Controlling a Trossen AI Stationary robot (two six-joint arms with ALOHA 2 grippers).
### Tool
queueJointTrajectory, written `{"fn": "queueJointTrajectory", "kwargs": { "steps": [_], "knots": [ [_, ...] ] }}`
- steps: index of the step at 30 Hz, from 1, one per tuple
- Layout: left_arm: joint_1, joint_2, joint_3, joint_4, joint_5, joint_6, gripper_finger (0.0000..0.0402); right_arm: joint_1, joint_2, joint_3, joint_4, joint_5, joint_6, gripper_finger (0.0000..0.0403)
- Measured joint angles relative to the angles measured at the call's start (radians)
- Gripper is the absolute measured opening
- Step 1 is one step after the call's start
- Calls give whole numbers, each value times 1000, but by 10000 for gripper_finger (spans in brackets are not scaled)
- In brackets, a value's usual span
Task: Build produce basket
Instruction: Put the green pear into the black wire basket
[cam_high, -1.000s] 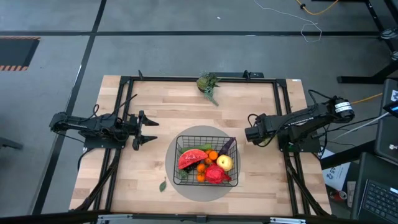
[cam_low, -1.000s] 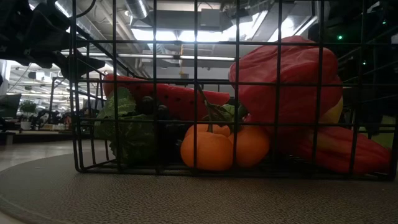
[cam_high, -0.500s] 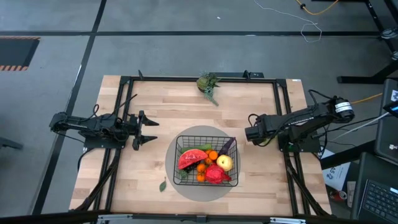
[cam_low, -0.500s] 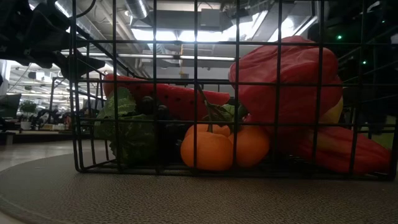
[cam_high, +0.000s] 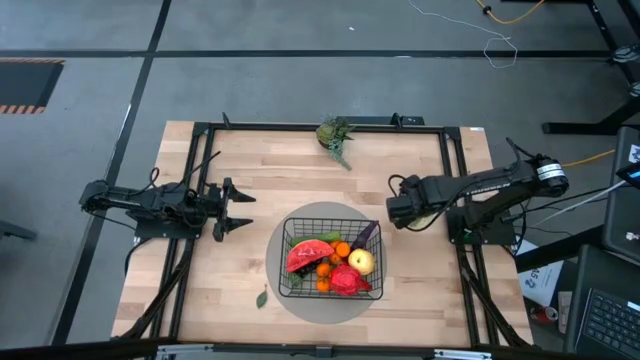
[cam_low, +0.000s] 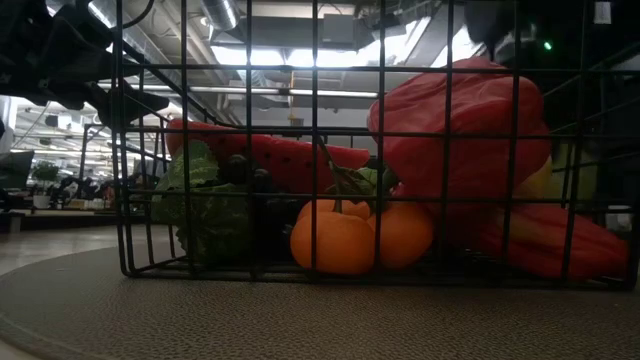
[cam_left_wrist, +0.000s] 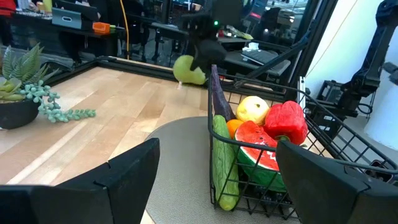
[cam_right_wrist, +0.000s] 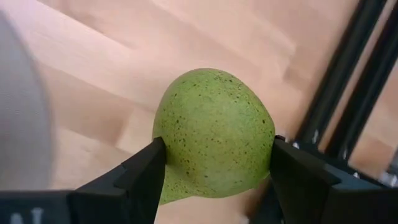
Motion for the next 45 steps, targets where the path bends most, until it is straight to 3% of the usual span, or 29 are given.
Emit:
{"fn": "queueJointTrajectory", "kwargs": {
  "steps": [16,20,27,31,39,45],
  "knots": [
    [0,0,0,0,0,0,315,1,-2,454,-5,95,-232,245],
    [0,0,0,0,0,0,315,15,-2,513,86,97,-317,245],
    [0,0,0,0,0,0,315,86,-2,477,412,22,-567,245],
    [0,0,0,0,0,0,315,120,-1,444,522,-30,-632,245],
    [0,0,0,0,0,0,315,165,2,356,554,-83,-628,246],
    [0,0,0,0,0,0,315,169,2,281,563,-85,-463,246]
  ]
}}
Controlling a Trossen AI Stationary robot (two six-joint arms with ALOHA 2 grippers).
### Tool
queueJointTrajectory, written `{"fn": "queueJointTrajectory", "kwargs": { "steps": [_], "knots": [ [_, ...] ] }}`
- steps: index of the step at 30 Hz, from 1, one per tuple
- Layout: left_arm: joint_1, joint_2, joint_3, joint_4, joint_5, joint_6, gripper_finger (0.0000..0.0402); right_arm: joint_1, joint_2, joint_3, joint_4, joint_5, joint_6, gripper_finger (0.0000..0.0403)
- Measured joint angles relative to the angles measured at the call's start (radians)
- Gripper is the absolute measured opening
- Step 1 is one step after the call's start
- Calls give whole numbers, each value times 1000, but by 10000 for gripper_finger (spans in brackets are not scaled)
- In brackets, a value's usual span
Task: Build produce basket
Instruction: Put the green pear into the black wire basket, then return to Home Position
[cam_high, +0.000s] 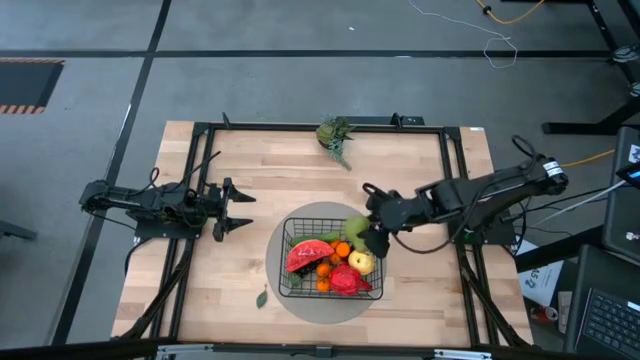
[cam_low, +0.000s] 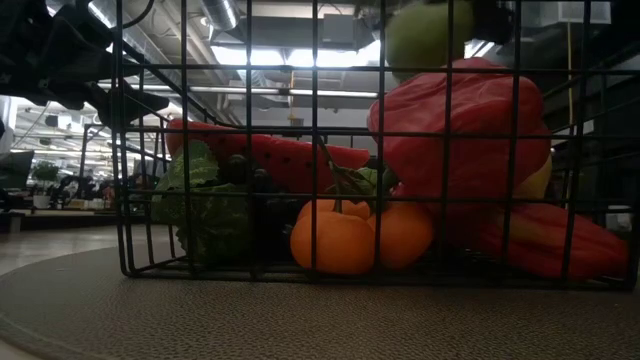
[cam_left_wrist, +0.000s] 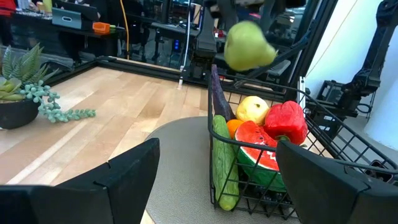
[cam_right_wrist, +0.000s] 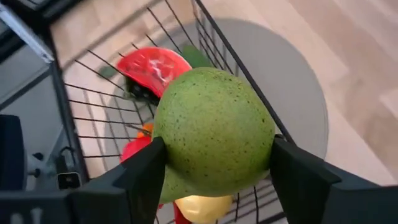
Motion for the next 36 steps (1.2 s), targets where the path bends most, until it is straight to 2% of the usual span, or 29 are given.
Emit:
{"fn": "queueJointTrajectory", "kwargs": {
  "steps": [5,12,16,23,27,36],
  "knots": [
    [0,0,0,0,0,0,315,-1,0,-61,18,-73,8,246],
    [0,0,0,0,0,0,315,0,0,-115,260,-211,-105,246],
    [0,0,0,0,0,0,315,0,0,-116,384,-217,-241,246],
    [0,0,0,0,0,0,315,-2,0,-116,467,-215,-225,246],
    [0,0,0,0,0,0,315,-2,0,-116,494,-217,-307,247],
    [0,0,0,0,0,0,315,-1,0,-116,545,-180,-381,299]
  ]
}}
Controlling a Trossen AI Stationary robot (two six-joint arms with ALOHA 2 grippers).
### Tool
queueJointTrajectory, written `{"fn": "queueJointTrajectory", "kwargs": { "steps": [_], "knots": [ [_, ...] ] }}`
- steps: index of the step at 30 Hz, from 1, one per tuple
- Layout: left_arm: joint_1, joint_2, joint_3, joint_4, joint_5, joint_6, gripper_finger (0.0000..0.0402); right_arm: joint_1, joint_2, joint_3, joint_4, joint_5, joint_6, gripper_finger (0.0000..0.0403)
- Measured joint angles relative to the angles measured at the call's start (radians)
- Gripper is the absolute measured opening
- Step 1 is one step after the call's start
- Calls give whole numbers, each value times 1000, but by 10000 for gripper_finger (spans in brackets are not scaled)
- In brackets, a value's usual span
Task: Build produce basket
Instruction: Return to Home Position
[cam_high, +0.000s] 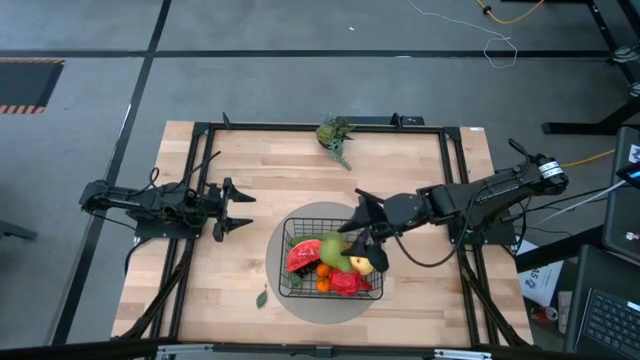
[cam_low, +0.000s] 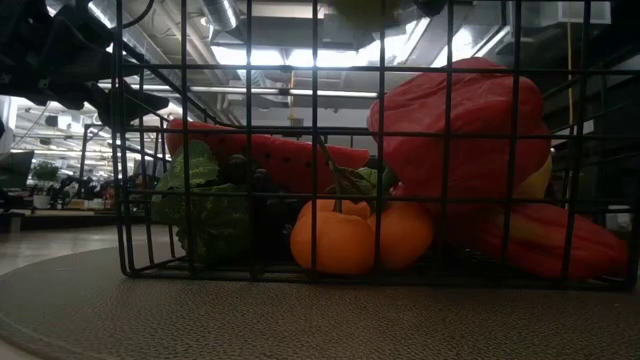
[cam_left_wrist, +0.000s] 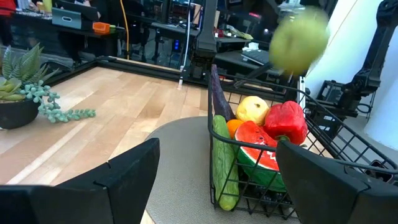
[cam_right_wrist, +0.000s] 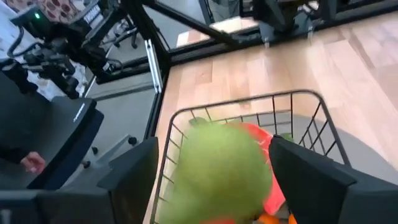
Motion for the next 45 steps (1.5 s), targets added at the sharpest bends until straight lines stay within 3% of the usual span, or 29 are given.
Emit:
{"fn": "queueJointTrajectory", "kwargs": {
  "steps": [22,45],
  "knots": [
    [0,0,0,0,0,0,315,0,0,0,47,8,-52,307],
    [0,0,0,0,0,0,315,0,0,0,44,8,3,307]
  ]
}}
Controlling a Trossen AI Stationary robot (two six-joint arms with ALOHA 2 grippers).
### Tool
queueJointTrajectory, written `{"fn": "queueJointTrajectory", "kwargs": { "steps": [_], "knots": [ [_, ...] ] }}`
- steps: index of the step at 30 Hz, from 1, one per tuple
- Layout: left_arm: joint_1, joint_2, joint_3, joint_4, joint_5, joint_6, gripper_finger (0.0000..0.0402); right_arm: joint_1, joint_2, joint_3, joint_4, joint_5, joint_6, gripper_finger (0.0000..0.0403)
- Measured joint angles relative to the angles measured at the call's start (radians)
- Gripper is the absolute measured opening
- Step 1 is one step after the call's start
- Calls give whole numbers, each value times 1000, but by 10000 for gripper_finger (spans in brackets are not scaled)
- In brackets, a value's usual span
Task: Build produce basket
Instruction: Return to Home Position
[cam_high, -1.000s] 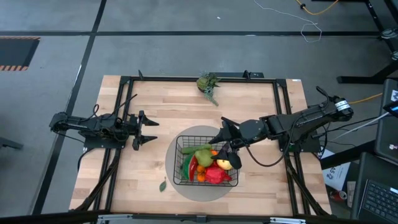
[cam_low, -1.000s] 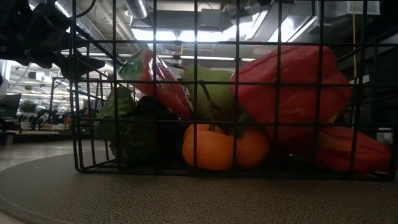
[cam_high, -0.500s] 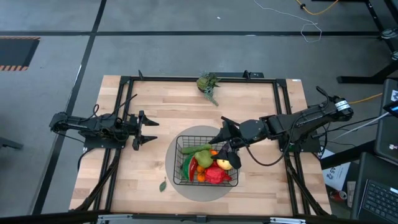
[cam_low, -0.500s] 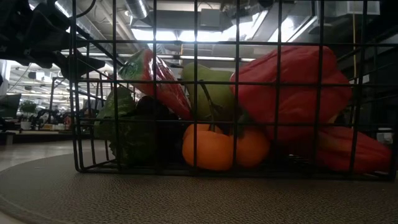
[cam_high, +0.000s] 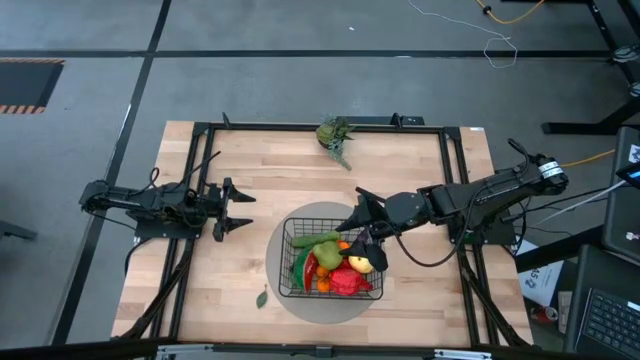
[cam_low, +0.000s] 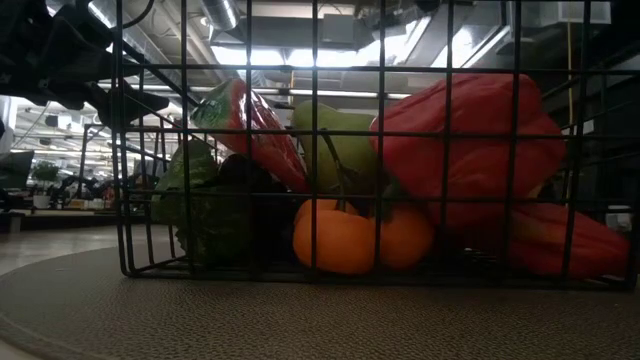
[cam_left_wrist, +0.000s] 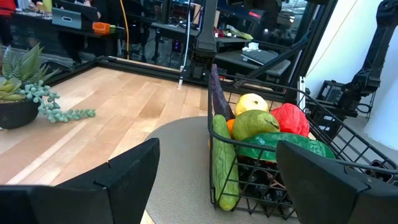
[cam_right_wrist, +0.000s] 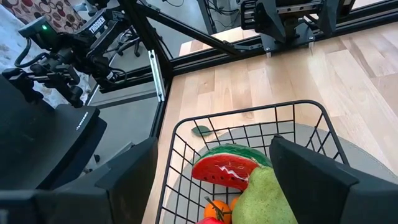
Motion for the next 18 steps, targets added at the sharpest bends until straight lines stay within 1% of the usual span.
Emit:
{"fn": "queueJointTrajectory", "kwargs": {
  "steps": [12,18],
  "knots": [
    [0,0,0,0,0,0,315,0,0,0,-4,-2,-2,307],
    [0,0,0,0,0,0,315,22,-48,0,-10,-2,-2,307]
  ]
}}
